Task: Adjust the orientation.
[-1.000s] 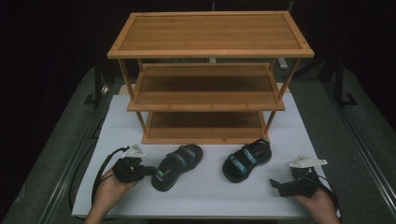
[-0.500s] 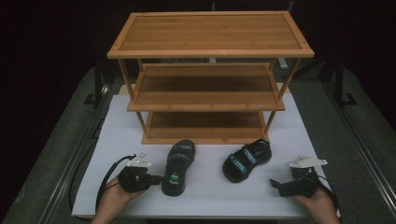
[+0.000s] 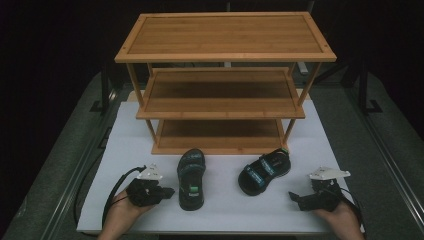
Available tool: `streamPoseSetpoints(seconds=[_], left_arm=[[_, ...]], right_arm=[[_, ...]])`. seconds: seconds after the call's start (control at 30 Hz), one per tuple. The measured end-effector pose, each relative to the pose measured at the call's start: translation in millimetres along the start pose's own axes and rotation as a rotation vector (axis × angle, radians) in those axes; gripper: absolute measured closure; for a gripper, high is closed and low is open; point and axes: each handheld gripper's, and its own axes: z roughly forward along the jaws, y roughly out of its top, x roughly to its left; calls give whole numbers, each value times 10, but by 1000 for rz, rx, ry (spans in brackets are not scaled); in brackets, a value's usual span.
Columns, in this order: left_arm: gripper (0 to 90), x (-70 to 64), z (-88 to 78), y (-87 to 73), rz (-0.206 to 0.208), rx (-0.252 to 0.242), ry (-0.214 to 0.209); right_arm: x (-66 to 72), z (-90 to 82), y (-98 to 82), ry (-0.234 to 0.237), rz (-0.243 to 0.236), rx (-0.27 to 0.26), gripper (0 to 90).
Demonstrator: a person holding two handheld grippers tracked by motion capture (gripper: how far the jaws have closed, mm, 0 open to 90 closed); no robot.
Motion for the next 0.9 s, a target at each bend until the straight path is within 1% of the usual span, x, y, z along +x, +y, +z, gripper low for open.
streamPoseSetpoints(seconds=[0.03,0.07,0.1,0.13,0.17,0.2,0.23,0.27,0.3,0.33,0.4,0.43,0.47,0.5,0.53,0.57,0.6,0.63,0.67,0.73,0.77,0.8,0.83,0.87,0.9], left_arm=[[796,0,0,0,0,0,0],[796,27,-19,-15,-5,-1,18],[683,43,-29,-23,-10,-1,28],[644,78,-51,-50,-24,-2,58],[601,97,-60,-66,-26,3,76],[536,97,-60,-66,-26,3,76],[536,120,-64,-84,-26,9,89],[464,164,-66,-123,-35,13,107],[428,164,-66,-123,-35,13,107],[388,205,-70,-156,-44,15,123],[335,224,-70,-171,-49,13,130],[290,253,-74,-202,-55,8,151],[255,253,-74,-202,-55,8,151],[218,284,-76,-239,-58,14,167],[182,294,-71,-256,-61,14,179],[154,307,-66,-282,-62,16,187],[143,307,-66,-282,-62,16,187],[143,319,-73,-313,-62,-8,180],[103,340,-79,-338,-76,-12,191],[85,357,-85,-369,-79,-17,217],[63,370,-85,-383,-86,-19,223],[32,370,-85,-383,-86,-19,223],[32,375,-81,-400,-96,-26,225],[4,379,-78,-420,-92,-34,228],[2,378,-75,-425,-92,-39,232]], right_arm=[[0,0,0,0,0,0,0],[0,0,0,0,0,0,0],[0,0,0,0,0,0,0],[0,0,0,0,0,0,0],[0,0,0,0,0,0,0],[0,0,0,0,0,0,0],[1,-1,1,0,0,0,0],[-2,-2,3,-1,1,0,0],[-2,-2,3,-1,1,0,0],[-2,-4,7,-1,1,3,0],[-3,-4,9,-1,1,4,0],[-10,-7,14,4,2,4,0],[-10,-7,14,4,2,4,0],[-29,-25,26,16,9,2,41],[-39,-41,38,28,4,-1,82],[-44,-71,56,45,-6,-13,116],[-44,-71,56,45,-6,-13,116],[-44,-104,79,49,-18,-27,125],[-46,-151,133,68,-42,-35,129],[-46,-179,179,80,-66,-31,132],[-44,-189,201,87,-78,-31,133],[-44,-189,201,87,-78,-31,133],[-41,-199,225,96,-89,-32,134],[-39,-211,251,102,-101,-34,137],[-28,-241,309,108,-121,-36,139]])
